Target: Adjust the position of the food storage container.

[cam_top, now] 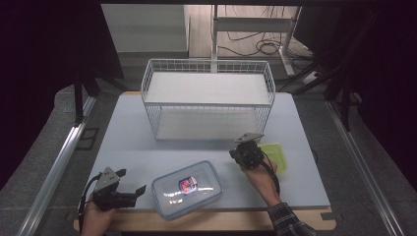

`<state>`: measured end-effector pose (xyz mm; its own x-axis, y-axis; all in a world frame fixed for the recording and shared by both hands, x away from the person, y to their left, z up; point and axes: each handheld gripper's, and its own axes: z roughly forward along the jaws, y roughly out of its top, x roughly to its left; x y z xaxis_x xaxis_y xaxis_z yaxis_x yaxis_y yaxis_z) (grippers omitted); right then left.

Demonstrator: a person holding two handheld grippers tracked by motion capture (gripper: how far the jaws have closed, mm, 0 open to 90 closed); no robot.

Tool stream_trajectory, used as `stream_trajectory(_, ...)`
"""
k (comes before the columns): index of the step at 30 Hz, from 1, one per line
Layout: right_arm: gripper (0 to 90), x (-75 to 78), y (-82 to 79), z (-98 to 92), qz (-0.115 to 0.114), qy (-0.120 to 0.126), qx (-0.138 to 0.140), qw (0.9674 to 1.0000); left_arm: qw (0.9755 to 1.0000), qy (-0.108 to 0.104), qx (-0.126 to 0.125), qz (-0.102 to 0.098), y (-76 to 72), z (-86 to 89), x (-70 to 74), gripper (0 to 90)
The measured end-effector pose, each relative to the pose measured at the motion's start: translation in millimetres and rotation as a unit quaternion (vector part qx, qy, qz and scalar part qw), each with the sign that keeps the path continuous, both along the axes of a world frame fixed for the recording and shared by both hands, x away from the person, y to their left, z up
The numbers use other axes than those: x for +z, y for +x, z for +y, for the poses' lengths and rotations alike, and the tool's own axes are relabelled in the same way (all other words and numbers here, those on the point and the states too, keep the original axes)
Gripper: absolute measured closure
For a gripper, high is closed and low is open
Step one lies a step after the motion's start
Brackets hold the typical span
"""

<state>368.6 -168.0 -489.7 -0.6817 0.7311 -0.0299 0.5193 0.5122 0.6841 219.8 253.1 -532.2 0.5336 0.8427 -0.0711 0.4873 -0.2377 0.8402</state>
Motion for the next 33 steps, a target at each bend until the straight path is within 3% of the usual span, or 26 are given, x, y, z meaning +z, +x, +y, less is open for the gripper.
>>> stream_trajectory(19,89.4,6.5,-6.0,-63.2,0.006,0.001,-0.048,0.9988,0.9994,0.023,-0.011,0.022,0.3,-4.6,-0.9,6.1)
stream_trajectory(26,89.4,6.8,-8.5,-90.7,0.009,0.008,-0.079,0.9968,0.9991,0.026,-0.011,0.032,-0.3,-5.0,-0.5,6.1)
stream_trajectory(30,88.5,5.4,-10.6,-91.1,0.008,-0.001,-0.078,0.9969,0.9982,0.035,-0.014,0.046,-1.2,-6.9,1.4,4.9)
stream_trajectory(33,88.4,7.0,-16.8,-81.7,0.001,-0.006,-0.057,0.9984,0.9979,0.018,-0.034,0.051,-6.9,-8.9,7.3,3.6)
